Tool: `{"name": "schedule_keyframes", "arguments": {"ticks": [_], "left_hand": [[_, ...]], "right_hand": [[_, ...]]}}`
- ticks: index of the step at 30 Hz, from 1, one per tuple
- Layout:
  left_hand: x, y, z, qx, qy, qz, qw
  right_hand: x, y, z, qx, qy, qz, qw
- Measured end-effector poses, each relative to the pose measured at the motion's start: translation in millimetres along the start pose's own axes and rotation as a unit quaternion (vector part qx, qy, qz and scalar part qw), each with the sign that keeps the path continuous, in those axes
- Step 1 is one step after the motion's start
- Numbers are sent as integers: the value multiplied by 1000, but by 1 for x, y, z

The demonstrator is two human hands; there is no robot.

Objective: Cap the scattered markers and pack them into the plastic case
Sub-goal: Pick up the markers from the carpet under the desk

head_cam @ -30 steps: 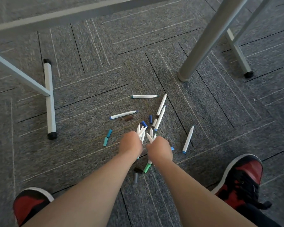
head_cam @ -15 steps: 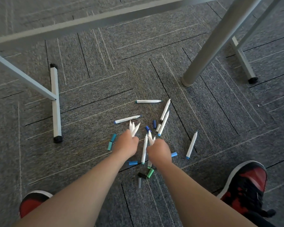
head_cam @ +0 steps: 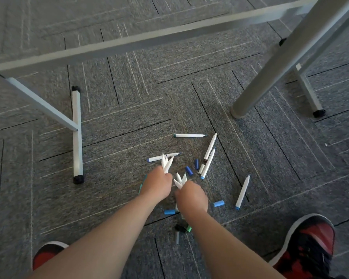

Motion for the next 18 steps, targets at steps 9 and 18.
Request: {"name": "schedule_keyframes", "arguments": {"ticks": [9,18], "left_hand": [[-40,13,18,17,18,-36,999],[-97,73,32,38,44,-58,997]], "right_hand": [[-51,-58,2,-95,63,-276,954],[-140,-116,-8,-146,140,-183,962]]}}
Point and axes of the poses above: each hand's wrist, its own z-axis away from the middle knuckle, its own y-axis out of the palm, x = y × z, the point moved 10 cm from there along -z, towards the middle knuckle, and after that the axes turned 2 degrees about -y, right-handed, at the moved point
